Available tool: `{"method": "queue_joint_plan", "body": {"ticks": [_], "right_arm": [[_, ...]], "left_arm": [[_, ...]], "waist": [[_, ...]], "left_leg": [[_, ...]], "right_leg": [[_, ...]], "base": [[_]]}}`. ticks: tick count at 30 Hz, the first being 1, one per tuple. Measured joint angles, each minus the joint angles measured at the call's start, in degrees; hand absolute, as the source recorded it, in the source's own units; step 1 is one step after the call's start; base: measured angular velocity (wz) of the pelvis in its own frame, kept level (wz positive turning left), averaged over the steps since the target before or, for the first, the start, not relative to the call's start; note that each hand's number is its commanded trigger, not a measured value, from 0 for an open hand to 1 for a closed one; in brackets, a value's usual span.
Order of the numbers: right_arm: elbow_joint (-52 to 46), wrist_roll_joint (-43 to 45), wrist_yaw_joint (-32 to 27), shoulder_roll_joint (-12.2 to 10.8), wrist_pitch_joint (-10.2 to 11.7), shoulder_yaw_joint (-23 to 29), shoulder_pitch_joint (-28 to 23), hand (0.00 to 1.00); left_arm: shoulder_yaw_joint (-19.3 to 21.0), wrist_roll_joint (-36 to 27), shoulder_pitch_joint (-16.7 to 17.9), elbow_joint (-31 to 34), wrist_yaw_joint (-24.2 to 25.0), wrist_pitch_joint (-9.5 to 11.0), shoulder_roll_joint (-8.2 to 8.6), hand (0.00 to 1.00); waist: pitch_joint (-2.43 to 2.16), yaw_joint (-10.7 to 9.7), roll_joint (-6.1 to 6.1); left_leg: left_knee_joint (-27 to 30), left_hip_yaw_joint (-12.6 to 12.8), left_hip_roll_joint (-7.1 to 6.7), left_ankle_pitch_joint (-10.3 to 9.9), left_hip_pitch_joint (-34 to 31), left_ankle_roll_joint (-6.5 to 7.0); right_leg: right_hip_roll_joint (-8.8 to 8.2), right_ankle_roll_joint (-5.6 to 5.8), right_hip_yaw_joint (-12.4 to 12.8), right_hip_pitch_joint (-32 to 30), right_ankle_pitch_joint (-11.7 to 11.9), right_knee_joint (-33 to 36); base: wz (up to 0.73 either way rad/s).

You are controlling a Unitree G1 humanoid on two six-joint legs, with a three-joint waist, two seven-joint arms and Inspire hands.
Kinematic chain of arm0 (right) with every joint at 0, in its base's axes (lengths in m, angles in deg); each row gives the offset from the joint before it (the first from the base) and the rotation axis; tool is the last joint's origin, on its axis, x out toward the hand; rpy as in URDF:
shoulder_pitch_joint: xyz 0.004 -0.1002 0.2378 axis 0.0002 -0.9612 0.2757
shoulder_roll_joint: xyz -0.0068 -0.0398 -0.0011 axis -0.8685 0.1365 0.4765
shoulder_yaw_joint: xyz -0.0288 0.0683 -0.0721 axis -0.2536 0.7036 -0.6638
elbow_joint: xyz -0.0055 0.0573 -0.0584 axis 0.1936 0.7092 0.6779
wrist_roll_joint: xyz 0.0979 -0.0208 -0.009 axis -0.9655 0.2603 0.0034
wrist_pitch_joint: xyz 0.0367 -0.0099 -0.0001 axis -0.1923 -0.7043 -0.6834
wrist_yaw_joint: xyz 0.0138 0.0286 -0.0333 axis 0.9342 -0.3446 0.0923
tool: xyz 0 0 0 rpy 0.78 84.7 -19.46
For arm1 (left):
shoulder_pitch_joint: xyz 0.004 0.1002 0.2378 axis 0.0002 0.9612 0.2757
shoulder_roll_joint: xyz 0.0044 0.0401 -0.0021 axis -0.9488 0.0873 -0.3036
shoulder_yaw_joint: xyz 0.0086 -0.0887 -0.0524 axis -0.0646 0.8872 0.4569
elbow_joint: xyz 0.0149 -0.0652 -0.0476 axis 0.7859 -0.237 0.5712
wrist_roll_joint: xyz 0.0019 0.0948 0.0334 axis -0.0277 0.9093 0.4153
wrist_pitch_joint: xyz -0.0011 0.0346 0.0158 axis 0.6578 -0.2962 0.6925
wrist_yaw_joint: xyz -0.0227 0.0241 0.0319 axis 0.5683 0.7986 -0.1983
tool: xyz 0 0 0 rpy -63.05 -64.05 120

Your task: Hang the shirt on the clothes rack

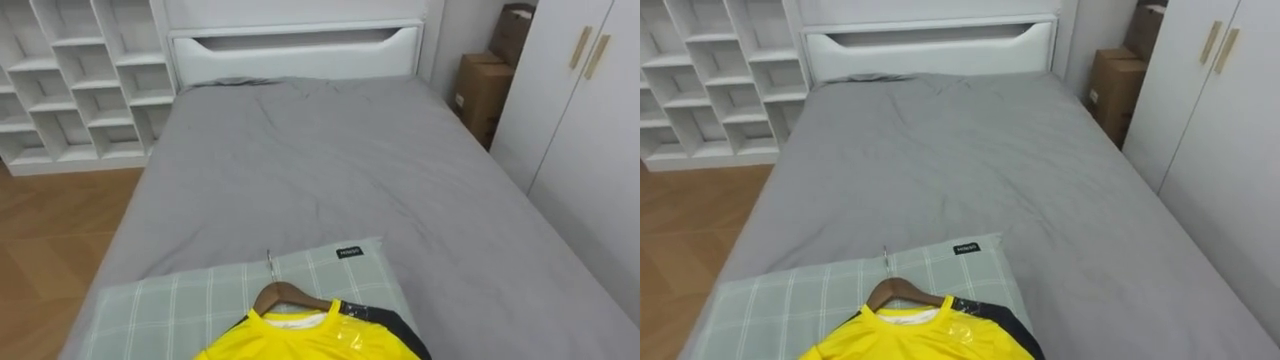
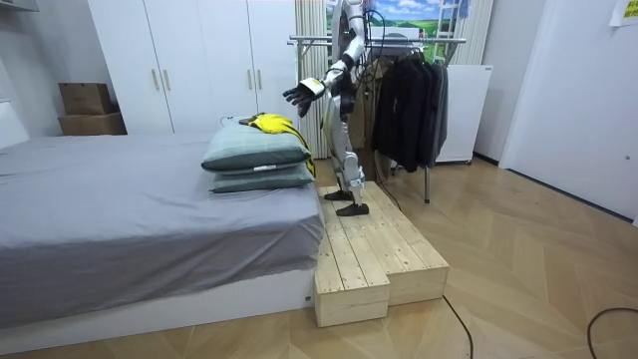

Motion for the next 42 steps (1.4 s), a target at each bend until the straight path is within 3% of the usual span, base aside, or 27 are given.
{"method": "queue_joint_plan", "body": {"ticks": [2, 5, 11, 18, 24, 27, 29, 36, 40, 42], "right_arm": [[0.0, 0.9, 0.4, 0.0, 0.0, 0.0, 0.0, 0.00], [0.1, 2.1, 0.8, 0.2, 0.0, 0.0, -0.1, 0.00], [0.2, 6.2, 0.8, 0.2, 0.3, 0.0, 0.0, 0.00], [0.3, 8.7, 0.8, 0.3, 1.2, -0.1, -0.4, 0.00], [0.5, 8.3, -0.2, 0.3, 1.0, -2.2, 0.8, 0.00], [0.6, 8.2, -0.7, 0.1, 1.1, -3.9, 2.2, 0.00], [1.1, 8.3, -1.2, 0.0, 1.1, -4.6, 3.3, 0.00], [2.6, 8.2, -2.0, 0.0, 1.1, -7.2, 5.4, 0.00], [2.8, 7.5, -2.3, 0.3, 1.2, -11.5, 6.4, 0.00], [2.9, 7.5, -2.5, 0.4, 1.2, -12.4, 7.2, 0.00]], "left_arm": [[-1.1, 3.9, 0.0, 3.0, 0.0, 0.1, -0.92, 0.00], [-1.9, 8.9, -0.9, 3.9, 0.2, 0.1, -1.19, 0.00], [-2.3, 11.2, -2.0, 3.9, 2.2, 0.1, -1.21, 0.00], [-2.7, 13.4, -5.1, 3.8, 2.6, 0.7, -1.23, 0.00], [-3.0, 13.3, -11.4, 0.9, 2.8, 0.6, -1.70, 0.00], [-4.0, 13.5, -15.5, -1.0, 3.1, 0.4, -2.81, 0.00], [-4.1, 14.1, -20.0, -5.4, 3.2, 0.0, -3.23, 0.00], [-7.9, 14.1, -26.2, -14.0, 3.7, -0.6, -3.63, 0.00], [-11.5, 13.8, -28.9, -19.2, 4.1, -0.6, -4.08, 0.00], [-12.7, 13.8, -30.3, -20.5, 4.1, -0.5, -4.07, 0.00]], "waist": [[-0.10, 0.0, -0.37], [0.02, -0.2, 0.00], [0.10, -1.5, 0.06], [0.13, -1.4, -0.07], [0.18, -1.7, -0.43], [0.37, -1.9, -1.09], [0.40, -2.0, -1.63], [0.39, -3.1, -1.91], [0.49, -4.4, -1.79], [0.76, -4.7, -1.63]], "left_leg": [[0.0, 0.1, 0.04, 0.0, 0.1, 0.00], [0.0, 0.1, 0.05, 0.0, 0.2, 0.00], [0.0, 0.2, 0.15, 0.0, 0.1, 0.00], [0.0, 1.1, 0.16, 0.0, -1.1, 0.00], [0.5, 1.7, 0.14, 0.1, -4.1, 0.12], [1.1, 1.7, 0.24, 0.1, -6.3, 0.11], [1.4, 1.7, 0.24, 0.3, -8.1, 0.09], [2.1, 1.5, 0.31, 0.3, -11.9, 0.11], [2.3, 1.4, 0.34, 0.3, -13.4, 0.16], [2.7, 1.4, 0.30, 0.4, -14.4, 0.20]], "right_leg": [[-0.01, 0.00, 0.0, 0.0, 0.0, 0.0], [-0.01, -0.03, 0.1, 0.1, 0.0, 0.1], [-0.07, -0.05, 0.3, -0.1, 0.0, -0.1], [-0.01, -0.06, 1.3, -2.2, 0.0, 0.7], [0.08, -0.22, 1.5, -5.2, 0.3, 1.3], [0.07, -0.40, 1.4, -7.1, 0.6, 1.6], [0.06, -0.48, 1.4, -8.8, 0.7, 2.0], [-0.15, -0.68, 1.2, -12.4, 1.3, 2.1], [-0.34, -0.72, 0.5, -13.6, 1.5, 2.1], [-0.41, -0.73, 0.5, -14.5, 1.7, 2.1]], "base": [[0.00], [0.00], [-0.01], [-0.08], [-0.04], [0.00], [0.00], [0.00], [0.03], [0.02]]}}
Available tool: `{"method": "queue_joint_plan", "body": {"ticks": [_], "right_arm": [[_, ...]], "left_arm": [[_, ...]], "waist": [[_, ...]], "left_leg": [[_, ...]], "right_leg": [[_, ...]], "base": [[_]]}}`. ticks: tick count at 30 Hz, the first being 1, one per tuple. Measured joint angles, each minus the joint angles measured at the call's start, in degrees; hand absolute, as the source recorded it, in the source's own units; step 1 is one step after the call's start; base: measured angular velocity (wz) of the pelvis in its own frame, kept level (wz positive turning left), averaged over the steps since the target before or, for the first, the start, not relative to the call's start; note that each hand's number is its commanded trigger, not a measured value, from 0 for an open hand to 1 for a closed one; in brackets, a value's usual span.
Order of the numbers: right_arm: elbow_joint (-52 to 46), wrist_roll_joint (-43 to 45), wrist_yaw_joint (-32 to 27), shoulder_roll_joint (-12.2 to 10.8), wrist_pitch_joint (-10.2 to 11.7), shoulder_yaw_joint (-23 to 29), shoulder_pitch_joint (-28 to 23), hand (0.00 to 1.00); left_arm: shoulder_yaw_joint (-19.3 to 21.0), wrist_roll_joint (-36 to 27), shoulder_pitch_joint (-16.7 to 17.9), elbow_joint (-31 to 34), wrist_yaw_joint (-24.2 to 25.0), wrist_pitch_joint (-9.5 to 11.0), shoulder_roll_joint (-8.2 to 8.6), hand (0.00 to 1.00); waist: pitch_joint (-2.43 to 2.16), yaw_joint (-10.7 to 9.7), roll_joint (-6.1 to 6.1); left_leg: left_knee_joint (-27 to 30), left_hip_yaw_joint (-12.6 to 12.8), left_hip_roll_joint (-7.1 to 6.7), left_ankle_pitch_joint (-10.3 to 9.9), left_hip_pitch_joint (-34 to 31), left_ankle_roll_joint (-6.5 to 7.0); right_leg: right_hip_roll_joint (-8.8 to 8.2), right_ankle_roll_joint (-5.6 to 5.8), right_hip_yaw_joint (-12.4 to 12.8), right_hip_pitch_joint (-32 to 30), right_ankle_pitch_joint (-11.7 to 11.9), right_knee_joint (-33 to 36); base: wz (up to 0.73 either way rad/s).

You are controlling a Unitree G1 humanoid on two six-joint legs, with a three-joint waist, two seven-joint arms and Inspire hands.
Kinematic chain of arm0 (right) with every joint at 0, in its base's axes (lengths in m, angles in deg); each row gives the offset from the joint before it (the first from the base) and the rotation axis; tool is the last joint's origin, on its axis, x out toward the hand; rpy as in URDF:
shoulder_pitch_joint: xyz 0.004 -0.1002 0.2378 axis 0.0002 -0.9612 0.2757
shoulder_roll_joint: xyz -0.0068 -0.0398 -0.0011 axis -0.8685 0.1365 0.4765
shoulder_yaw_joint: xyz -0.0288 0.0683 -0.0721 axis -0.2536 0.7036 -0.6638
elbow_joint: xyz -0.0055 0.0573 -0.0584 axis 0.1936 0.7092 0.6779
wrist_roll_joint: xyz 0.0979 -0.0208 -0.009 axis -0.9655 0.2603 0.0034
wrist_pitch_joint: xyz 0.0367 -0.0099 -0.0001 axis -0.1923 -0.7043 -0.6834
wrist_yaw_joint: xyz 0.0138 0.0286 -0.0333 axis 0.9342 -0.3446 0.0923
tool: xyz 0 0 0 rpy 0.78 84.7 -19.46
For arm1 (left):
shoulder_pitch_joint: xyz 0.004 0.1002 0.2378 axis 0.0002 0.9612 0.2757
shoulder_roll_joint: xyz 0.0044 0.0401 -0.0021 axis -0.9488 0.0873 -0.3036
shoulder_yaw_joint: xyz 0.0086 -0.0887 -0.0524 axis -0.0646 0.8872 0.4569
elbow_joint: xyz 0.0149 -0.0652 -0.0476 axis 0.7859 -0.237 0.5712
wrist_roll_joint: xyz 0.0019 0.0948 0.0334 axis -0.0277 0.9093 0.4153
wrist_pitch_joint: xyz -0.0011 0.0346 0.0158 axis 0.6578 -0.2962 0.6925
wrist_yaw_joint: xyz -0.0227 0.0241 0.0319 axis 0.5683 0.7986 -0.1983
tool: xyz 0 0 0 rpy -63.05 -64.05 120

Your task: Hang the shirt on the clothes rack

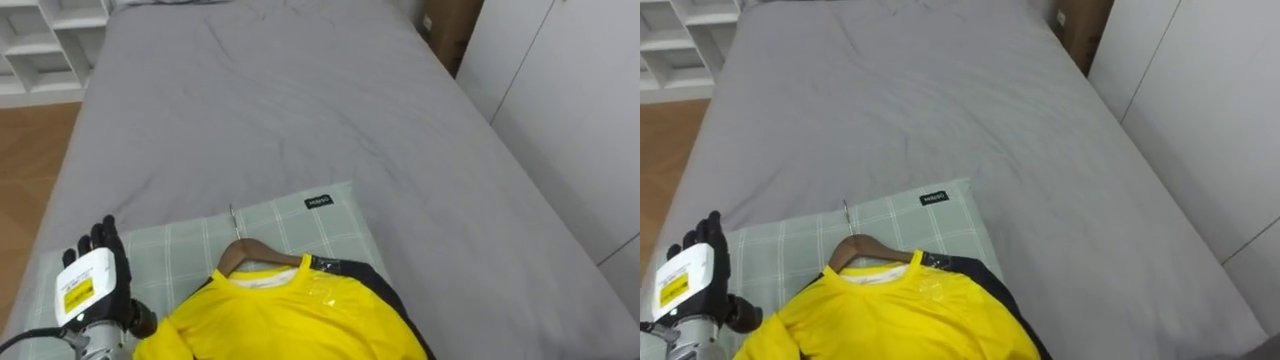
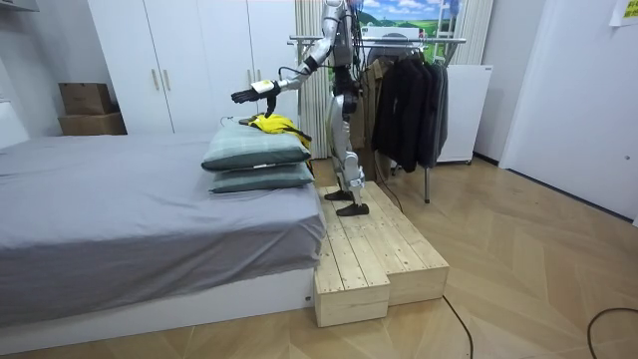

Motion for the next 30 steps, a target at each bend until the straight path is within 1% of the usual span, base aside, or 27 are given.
{"method": "queue_joint_plan", "body": {"ticks": [1, 2, 6, 8, 9, 10, 13, 15, 16, 17, 18, 24, 25, 28, 30], "right_arm": [[0.3, 0.0, -0.1, 0.2, 0.0, -0.9, 0.8, 0.00], [0.8, 0.0, -0.1, 0.3, 0.0, -1.2, 1.7, 0.00], [1.6, -0.3, -0.5, 0.3, 0.1, -1.7, 3.8, 0.00], [1.7, -0.9, -0.7, 0.2, 0.1, -1.7, 5.3, 0.00], [1.7, -1.4, -0.7, 0.1, 0.1, -1.9, 5.7, 0.00], [1.7, -1.8, -0.7, 0.1, 0.1, -2.4, 6.3, 0.00], [1.7, -1.8, -0.7, 0.0, 0.5, -3.4, 7.4, 0.00], [1.7, -1.9, -0.8, -0.1, 0.5, -3.4, 8.0, 0.00], [1.7, -1.9, -1.2, -0.2, 0.4, -3.4, 8.4, 0.00], [1.7, -1.9, -1.5, -0.3, 0.4, -3.4, 8.7, 0.00], [1.7, -1.9, -1.8, -0.4, 0.4, -3.4, 8.9, 0.00], [1.6, -1.9, -2.8, -0.5, 0.3, -3.5, 9.3, 0.00], [1.5, -2.0, -2.8, -0.5, 0.2, -3.8, 9.6, 0.00], [1.4, -2.3, -2.5, -0.5, 0.5, -4.1, 10.2, 0.00], [1.2, -2.3, -2.3, -0.5, 0.6, -5.0, 10.4, 0.00]], "left_arm": [[-0.8, 0.0, -1.7, -1.9, 0.0, 0.2, 0.00, 0.00], [-1.3, 0.0, -3.6, -4.0, 0.0, 0.2, -0.01, 0.00], [-1.4, -0.5, -7.8, -8.0, 0.0, 0.6, -0.01, 0.00], [-1.4, -0.5, -9.7, -9.8, -0.2, 0.9, -0.05, 0.00], [-1.4, -0.5, -9.8, -9.9, -0.2, 0.9, -0.05, 0.00], [-1.5, -0.5, -9.8, -10.0, -0.3, 1.2, -0.02, 0.00], [-1.6, -0.6, -10.9, -11.1, -0.3, 1.3, -0.02, 0.00], [-2.5, -1.8, -12.1, -12.2, -0.3, 1.3, -0.03, 0.00], [-2.7, -2.9, -12.4, -12.5, -0.3, 1.3, -0.03, 0.00], [-2.7, -3.3, -12.6, -12.7, -0.3, 1.2, -0.04, 0.00], [-2.8, -3.9, -12.9, -12.9, -0.2, 1.3, -0.04, 0.00], [-5.1, -5.1, -13.8, -12.7, 0.3, 1.3, -0.04, 0.00], [-5.7, -5.1, -14.1, -12.6, 1.1, 1.3, -0.02, 0.00], [-7.4, -5.1, -14.2, -12.1, 3.2, 1.4, 0.10, 0.00], [-7.8, -5.1, -14.2, -11.8, 4.4, 1.4, 0.21, 0.00]], "waist": [[0.34, -0.1, 0.19], [0.55, -0.3, 0.42], [0.86, -0.6, 0.73], [1.03, -1.2, 0.71], [1.04, -1.2, 0.69], [1.16, -1.4, 0.56], [1.75, -1.8, 0.21], [1.89, -1.9, 0.16], [2.13, -2.4, 0.21], [2.18, -2.9, 0.17], [2.27, -2.9, 0.06], [2.44, -3.1, -0.21], [2.56, -3.1, -0.41], [2.57, -3.1, -0.43], [2.56, -3.1, -0.41]], "left_leg": [[0.5, 0.0, 0.00, 0.0, -0.8, 0.00], [0.7, 0.0, -0.01, 0.0, -1.6, 0.02], [1.5, 0.2, 0.00, 0.2, -4.0, 0.30], [1.5, 0.3, -0.10, 0.7, -5.7, 0.44], [1.5, 0.5, -0.10, 0.8, -6.0, 0.43], [1.5, 0.7, -0.11, 1.0, -6.5, 0.46], [2.2, 0.9, -0.07, 1.1, -8.0, 0.39], [2.9, 0.9, -0.05, 1.1, -9.5, 0.39], [3.4, 0.9, -0.05, 1.1, -10.2, 0.38], [3.6, 0.8, -0.08, 1.1, -10.9, 0.38], [3.7, 0.9, -0.08, 1.1, -11.2, 0.38], [5.4, 0.9, -0.29, 1.1, -13.8, 0.38], [5.5, 1.0, -0.42, 1.2, -14.1, 0.56], [5.6, 1.0, -0.89, 1.4, -14.4, 0.81], [5.7, 1.0, -0.90, 1.5, -14.4, 0.86]], "right_leg": [[-0.01, 0.00, 0.0, -0.6, 0.3, 0.0], [-0.05, 0.02, 0.1, -1.2, 0.5, 0.0], [-0.29, 0.01, 0.2, -3.8, 0.8, 0.7], [-0.61, 0.00, 0.2, -6.0, 0.8, 1.6], [-0.64, -0.02, 0.3, -6.5, 0.8, 2.0], [-0.66, -0.06, 0.6, -7.1, 0.8, 2.1], [-0.71, -0.16, 0.7, -8.9, 1.0, 3.0], [-0.80, -0.24, 0.6, -10.2, 1.1, 3.3], [-0.93, -0.28, 0.3, -10.9, 1.1, 3.7], [-1.03, -0.31, 0.2, -11.7, 1.1, 4.0], [-1.03, -0.33, 0.2, -11.9, 1.1, 4.0], [-1.47, -0.35, 0.2, -14.4, 1.1, 5.4], [-1.65, -0.33, 0.3, -14.9, 1.1, 5.9], [-1.88, -0.25, 0.3, -15.2, 1.0, 6.0], [-2.01, -0.23, 0.3, -15.2, 1.0, 6.2]], "base": [[0.00], [0.00], [-0.03], [0.00], [-0.08], [-0.10], [-0.03], [0.00], [0.05], [0.04], [0.00], [0.00], [0.00], [0.00], [0.00]]}}
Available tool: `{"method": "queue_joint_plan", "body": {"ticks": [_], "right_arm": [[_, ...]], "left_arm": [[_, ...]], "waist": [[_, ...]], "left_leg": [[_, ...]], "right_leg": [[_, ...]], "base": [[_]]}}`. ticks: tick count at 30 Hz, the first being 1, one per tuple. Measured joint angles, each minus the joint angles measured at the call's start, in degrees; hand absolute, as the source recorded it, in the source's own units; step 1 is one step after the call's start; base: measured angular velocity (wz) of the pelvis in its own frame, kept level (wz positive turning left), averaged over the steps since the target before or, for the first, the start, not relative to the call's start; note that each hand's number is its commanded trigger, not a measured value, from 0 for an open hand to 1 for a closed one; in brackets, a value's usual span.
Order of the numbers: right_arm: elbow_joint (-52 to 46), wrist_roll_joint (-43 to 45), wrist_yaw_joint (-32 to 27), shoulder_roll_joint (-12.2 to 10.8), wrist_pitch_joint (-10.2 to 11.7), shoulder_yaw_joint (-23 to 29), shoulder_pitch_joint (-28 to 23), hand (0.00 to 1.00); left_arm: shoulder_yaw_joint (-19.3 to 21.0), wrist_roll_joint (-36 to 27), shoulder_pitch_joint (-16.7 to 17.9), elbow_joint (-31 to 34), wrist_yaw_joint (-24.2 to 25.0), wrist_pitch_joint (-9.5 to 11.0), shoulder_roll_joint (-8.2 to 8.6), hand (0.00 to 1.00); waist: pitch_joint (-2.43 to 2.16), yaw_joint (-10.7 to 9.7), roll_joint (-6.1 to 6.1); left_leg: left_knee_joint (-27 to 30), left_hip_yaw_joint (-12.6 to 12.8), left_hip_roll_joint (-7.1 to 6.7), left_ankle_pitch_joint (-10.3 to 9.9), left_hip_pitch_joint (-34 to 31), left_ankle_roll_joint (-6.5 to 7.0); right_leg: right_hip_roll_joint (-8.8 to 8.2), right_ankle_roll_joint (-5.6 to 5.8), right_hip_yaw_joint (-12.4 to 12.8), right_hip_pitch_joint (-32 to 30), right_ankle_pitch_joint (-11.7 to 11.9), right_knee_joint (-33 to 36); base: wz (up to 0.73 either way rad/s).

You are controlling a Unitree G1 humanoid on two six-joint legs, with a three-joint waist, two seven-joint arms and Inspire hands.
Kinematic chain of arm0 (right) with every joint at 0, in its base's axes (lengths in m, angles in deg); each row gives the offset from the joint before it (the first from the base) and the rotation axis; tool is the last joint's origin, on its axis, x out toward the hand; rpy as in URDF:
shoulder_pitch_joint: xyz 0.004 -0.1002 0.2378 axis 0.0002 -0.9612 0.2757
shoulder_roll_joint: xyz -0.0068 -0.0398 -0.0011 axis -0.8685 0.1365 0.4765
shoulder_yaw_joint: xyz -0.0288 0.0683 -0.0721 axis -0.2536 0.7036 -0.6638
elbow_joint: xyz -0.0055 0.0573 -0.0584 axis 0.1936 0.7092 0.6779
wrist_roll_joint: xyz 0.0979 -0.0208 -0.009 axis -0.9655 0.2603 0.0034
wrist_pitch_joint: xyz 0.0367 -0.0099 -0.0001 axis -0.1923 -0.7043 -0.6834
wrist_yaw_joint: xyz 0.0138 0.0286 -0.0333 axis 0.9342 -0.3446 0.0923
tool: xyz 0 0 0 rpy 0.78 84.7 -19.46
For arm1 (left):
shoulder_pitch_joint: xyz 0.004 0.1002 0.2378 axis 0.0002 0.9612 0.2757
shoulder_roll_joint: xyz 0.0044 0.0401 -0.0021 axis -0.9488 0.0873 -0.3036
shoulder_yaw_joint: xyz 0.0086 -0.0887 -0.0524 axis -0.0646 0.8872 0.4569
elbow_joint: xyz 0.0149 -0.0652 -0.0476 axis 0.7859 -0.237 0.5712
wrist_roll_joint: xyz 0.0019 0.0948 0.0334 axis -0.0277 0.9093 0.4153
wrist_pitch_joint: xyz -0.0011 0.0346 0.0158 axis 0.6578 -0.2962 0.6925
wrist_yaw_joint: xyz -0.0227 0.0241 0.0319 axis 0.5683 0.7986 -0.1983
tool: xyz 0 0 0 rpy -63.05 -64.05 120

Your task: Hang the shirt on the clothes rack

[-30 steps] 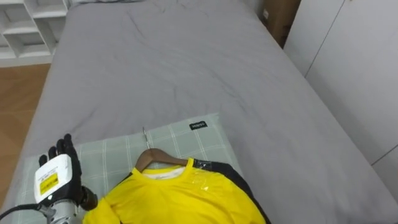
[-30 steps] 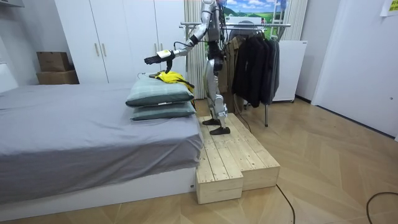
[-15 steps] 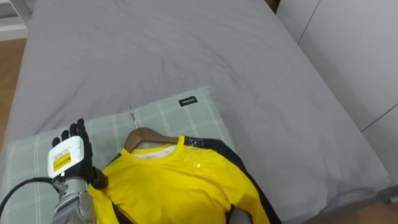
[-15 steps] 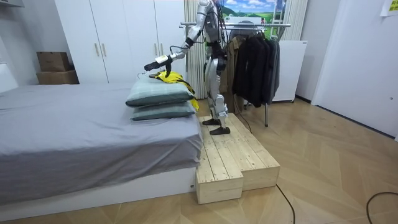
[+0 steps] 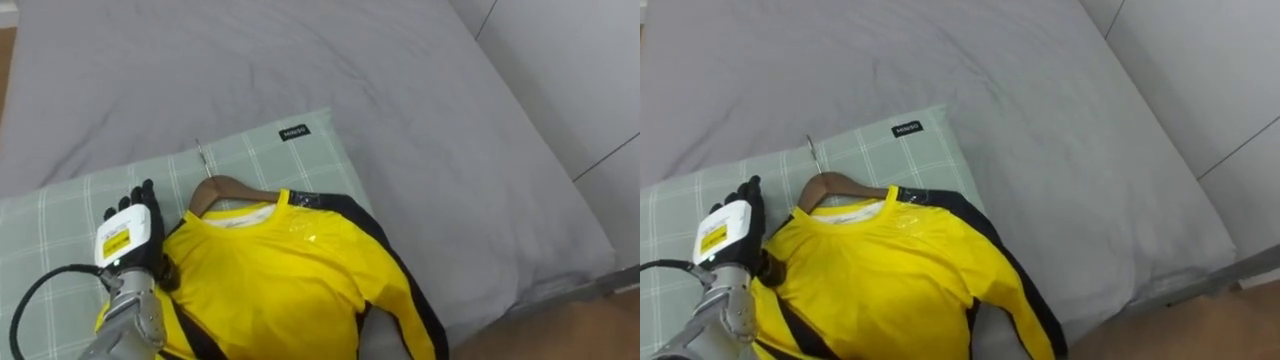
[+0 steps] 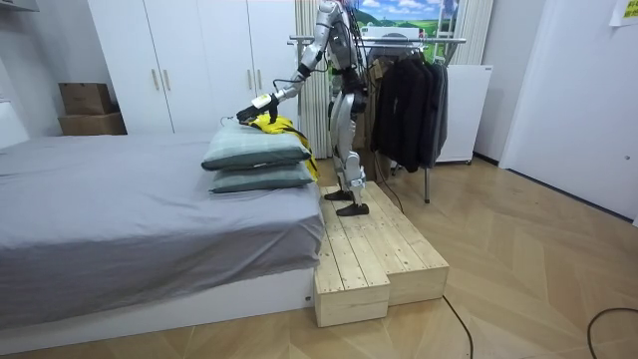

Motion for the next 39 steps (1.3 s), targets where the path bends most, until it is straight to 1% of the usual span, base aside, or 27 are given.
{"method": "queue_joint_plan", "body": {"ticks": [6, 7, 10, 12, 13, 14, 16, 22, 30, 39], "right_arm": [[-0.9, 0.0, 0.0, 0.0, 0.2, -0.6, 0.2, 0.00], [-0.9, 0.1, 0.0, 0.0, 0.1, -0.6, 0.2, 0.00], [-0.9, 0.1, 0.0, 0.0, 0.2, -0.5, 0.5, 0.00], [-0.7, 0.4, 0.0, 0.1, 0.2, -0.4, 0.7, 0.00], [-0.5, 0.6, 0.0, 0.1, 0.2, -0.2, 0.7, 0.00], [-0.5, 0.5, -0.1, 0.1, 0.3, 0.0, 0.8, 0.00], [-0.2, 0.5, -0.1, 0.1, 0.5, 0.0, 1.2, 0.00], [0.7, 0.5, 0.0, 0.1, 0.5, 0.0, 1.7, 0.00], [0.7, 0.0, 0.1, 0.1, 0.5, 0.0, 1.8, 0.00], [0.5, 0.1, 0.2, 0.2, 0.4, -0.1, 1.9, 0.00]], "left_arm": [[-0.5, 0.0, -0.1, -0.1, 1.9, 0.0, 0.04, 0.00], [-0.4, 0.0, 0.0, -0.2, 2.3, 0.0, 0.10, 0.00], [-0.4, 0.0, 0.0, -0.3, 3.0, 0.0, 0.14, 0.00], [-0.4, 0.0, 0.2, -0.4, 3.5, -0.2, 0.47, 0.00], [-0.4, 0.0, 0.4, -0.6, 4.2, -0.2, 0.73, 0.00], [-0.4, 0.0, 0.7, -0.6, 4.6, -0.2, 0.98, 0.00], [-0.4, 0.0, 0.7, -0.6, 5.1, -0.2, 1.22, 0.00], [-0.4, 0.0, 0.7, -1.1, 6.3, -0.3, 1.89, 0.00], [-0.5, 0.1, 1.3, -1.3, 7.9, -0.8, 1.89, 0.00], [-0.4, 0.1, 1.2, -1.2, 7.9, -0.9, 1.31, 0.00]], "waist": [[0.03, 0.1, 0.14], [0.09, 0.2, 0.24], [0.06, 0.2, 0.55], [0.04, 0.0, 0.90], [0.12, 0.0, 1.05], [0.05, -0.1, 1.20], [0.12, -0.1, 1.34], [0.16, -0.6, 1.48], [0.16, -1.0, 1.48], [0.06, -1.0, 1.45]], "left_leg": [[0.4, 0.1, -0.06, 0.1, 0.4, 0.10], [0.4, 0.1, -0.07, 0.1, 0.7, 0.11], [0.4, 0.2, -0.07, 0.1, 1.0, 0.15], [0.3, 0.2, -0.07, 0.2, 1.2, 0.17], [0.1, 0.4, -0.07, 0.3, 1.7, 0.17], [-0.2, 0.9, -0.03, 0.3, 2.1, 0.21], [-0.8, 1.5, -0.06, 0.7, 2.6, 0.26], [-1.0, 1.7, -0.05, 0.9, 3.0, 0.18], [-0.9, 2.0, -0.04, 0.9, 2.6, 0.17], [-0.7, 2.4, -0.07, 0.9, 1.6, 0.18]], "right_leg": [[-0.26, 0.07, 0.0, 0.3, 0.0, 0.7], [-0.27, 0.08, 0.0, 0.6, 0.0, 0.7], [-0.29, 0.10, 0.1, 0.9, 0.0, 0.8], [-0.33, 0.13, 0.0, 1.2, 0.0, 0.8], [-0.33, 0.13, 0.1, 1.5, 0.0, 0.7], [-0.33, 0.13, 0.2, 1.8, 0.0, 0.7], [-0.38, 0.13, 0.5, 1.9, 0.0, 0.7], [-0.39, 0.11, 0.5, 2.1, 0.0, 0.8], [-0.38, 0.10, 0.7, 1.5, 0.1, 0.8], [-0.48, 0.09, 1.1, 0.1, 0.1, 1.8]], "base": [[0.00], [0.00], [0.00], [0.00], [-0.03], [-0.04], [-0.05], [-0.01], [-0.01], [0.00]]}}
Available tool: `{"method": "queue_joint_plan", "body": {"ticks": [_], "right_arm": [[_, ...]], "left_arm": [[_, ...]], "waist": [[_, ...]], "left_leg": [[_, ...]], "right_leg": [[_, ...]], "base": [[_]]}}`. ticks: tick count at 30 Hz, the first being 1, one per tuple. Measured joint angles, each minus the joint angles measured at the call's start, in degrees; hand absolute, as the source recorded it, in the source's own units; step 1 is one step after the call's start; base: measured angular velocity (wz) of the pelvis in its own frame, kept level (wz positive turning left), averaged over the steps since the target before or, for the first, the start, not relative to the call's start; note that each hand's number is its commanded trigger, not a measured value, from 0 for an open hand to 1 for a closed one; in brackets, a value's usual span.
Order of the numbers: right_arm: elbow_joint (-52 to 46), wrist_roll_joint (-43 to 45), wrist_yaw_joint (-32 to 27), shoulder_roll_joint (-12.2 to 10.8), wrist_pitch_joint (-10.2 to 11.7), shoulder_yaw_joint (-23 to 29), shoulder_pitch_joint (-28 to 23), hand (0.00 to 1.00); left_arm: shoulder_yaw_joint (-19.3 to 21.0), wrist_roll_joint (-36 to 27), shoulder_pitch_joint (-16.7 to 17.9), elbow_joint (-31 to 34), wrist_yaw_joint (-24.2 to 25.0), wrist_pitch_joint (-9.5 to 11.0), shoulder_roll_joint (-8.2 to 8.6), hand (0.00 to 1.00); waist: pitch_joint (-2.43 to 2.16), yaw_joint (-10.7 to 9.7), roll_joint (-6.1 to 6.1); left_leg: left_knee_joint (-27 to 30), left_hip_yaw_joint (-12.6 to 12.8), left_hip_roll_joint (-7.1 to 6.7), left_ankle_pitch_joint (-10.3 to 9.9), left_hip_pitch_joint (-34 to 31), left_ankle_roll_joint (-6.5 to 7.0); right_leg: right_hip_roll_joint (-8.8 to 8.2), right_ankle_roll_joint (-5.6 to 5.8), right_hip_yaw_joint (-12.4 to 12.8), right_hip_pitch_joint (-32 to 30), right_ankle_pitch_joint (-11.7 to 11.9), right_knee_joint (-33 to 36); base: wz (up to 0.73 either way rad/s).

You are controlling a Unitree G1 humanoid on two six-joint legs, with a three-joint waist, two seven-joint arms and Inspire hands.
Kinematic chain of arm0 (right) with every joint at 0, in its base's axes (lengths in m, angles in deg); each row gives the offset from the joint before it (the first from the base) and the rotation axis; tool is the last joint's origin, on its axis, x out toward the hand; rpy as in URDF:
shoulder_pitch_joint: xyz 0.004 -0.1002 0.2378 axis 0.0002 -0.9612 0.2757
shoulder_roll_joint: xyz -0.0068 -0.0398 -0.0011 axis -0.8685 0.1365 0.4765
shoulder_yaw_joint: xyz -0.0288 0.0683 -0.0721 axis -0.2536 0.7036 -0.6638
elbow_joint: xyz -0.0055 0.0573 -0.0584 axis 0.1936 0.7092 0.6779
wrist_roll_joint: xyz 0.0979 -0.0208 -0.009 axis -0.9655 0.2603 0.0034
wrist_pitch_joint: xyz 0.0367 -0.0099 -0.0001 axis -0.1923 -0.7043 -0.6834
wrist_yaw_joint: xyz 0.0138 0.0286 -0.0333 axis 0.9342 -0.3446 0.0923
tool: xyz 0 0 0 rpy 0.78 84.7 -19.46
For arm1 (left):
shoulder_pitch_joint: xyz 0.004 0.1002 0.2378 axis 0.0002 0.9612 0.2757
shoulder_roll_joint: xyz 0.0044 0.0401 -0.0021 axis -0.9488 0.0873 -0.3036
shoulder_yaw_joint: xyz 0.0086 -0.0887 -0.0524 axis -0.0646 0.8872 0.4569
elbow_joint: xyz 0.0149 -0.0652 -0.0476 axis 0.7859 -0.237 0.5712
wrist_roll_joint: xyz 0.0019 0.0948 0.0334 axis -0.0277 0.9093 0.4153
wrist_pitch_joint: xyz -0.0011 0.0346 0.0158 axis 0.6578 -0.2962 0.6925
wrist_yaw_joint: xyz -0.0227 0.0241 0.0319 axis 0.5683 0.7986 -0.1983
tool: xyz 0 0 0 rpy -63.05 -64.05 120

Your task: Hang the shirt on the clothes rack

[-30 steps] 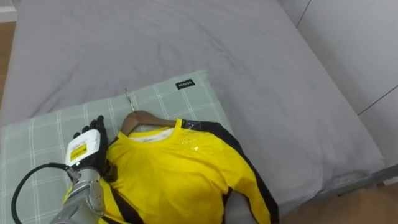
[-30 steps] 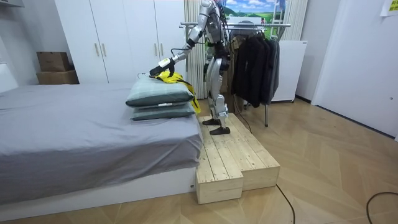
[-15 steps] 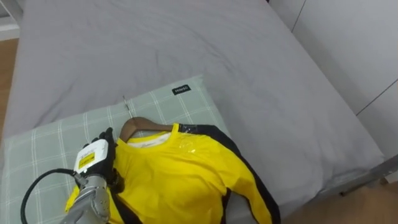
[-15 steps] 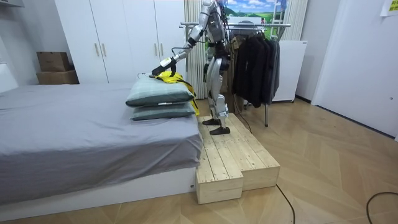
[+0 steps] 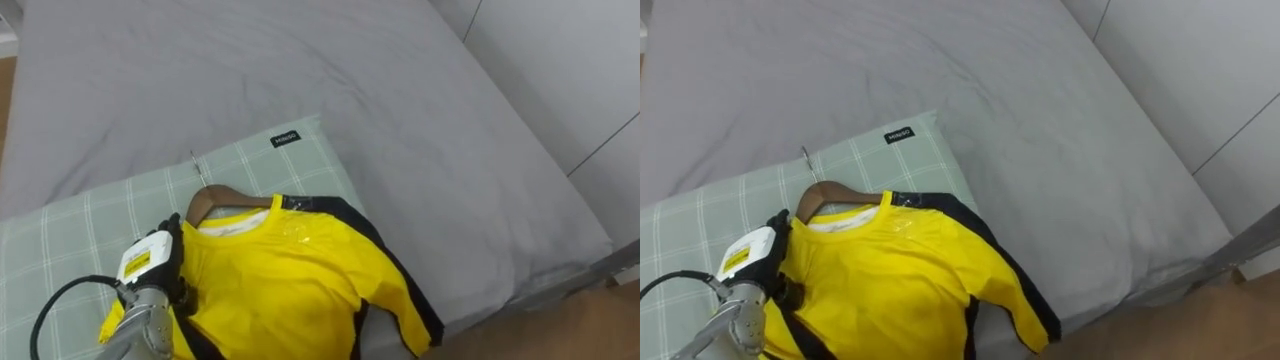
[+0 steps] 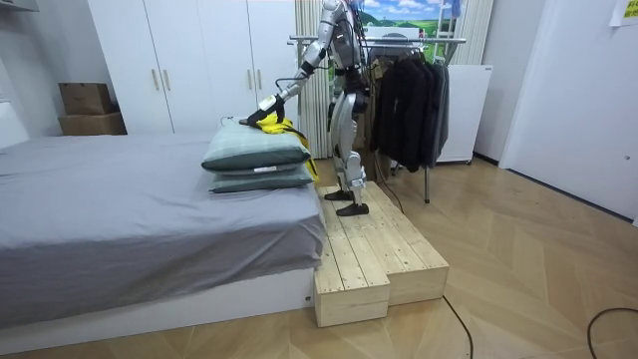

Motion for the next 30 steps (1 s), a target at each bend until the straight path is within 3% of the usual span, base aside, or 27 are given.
{"method": "queue_joint_plan", "body": {"ticks": [9, 15, 22, 30], "right_arm": [[-0.3, 0.0, 0.0, 0.0, -0.6, -0.4, 0.2, 0.00], [-0.3, -0.4, -0.2, -0.1, -0.6, -0.4, 0.3, 0.00], [-0.3, -2.7, -0.4, -0.2, -0.6, -0.6, 0.2, 0.00], [-0.6, -5.6, -1.3, -0.3, -0.5, -0.6, 0.0, 0.00]], "left_arm": [[0.0, 0.0, 0.0, -0.7, 1.2, -0.6, -0.02, 0.00], [1.0, -0.3, -0.6, -2.7, 1.3, -0.5, -0.22, 0.00], [1.1, -1.2, -1.7, -3.5, 1.2, -0.5, -0.71, 0.00], [1.0, -1.2, -2.3, -3.4, 1.0, -0.2, -0.73, 0.00]], "waist": [[-0.16, 0.0, -0.48], [-0.10, -0.1, -0.64], [0.12, 0.0, -1.68], [0.16, -0.2, -1.72]], "left_leg": [[0.7, 0.6, -0.06, 0.2, -0.7, 0.11], [1.5, 0.6, -0.02, 0.2, -1.6, 0.11], [2.6, 0.6, 0.00, 0.2, -3.8, 0.16], [4.3, 0.5, 0.05, 0.2, -6.8, 0.17]], "right_leg": [[-0.17, -0.04, 0.4, -1.0, 0.0, 0.9], [-0.21, -0.13, 0.4, -1.7, 0.1, 1.3], [-0.31, -0.26, 0.4, -3.7, 0.2, 1.9], [-0.64, -0.38, -0.3, -6.1, 0.4, 3.0]], "base": [[-0.01], [0.00], [0.00], [0.03]]}}
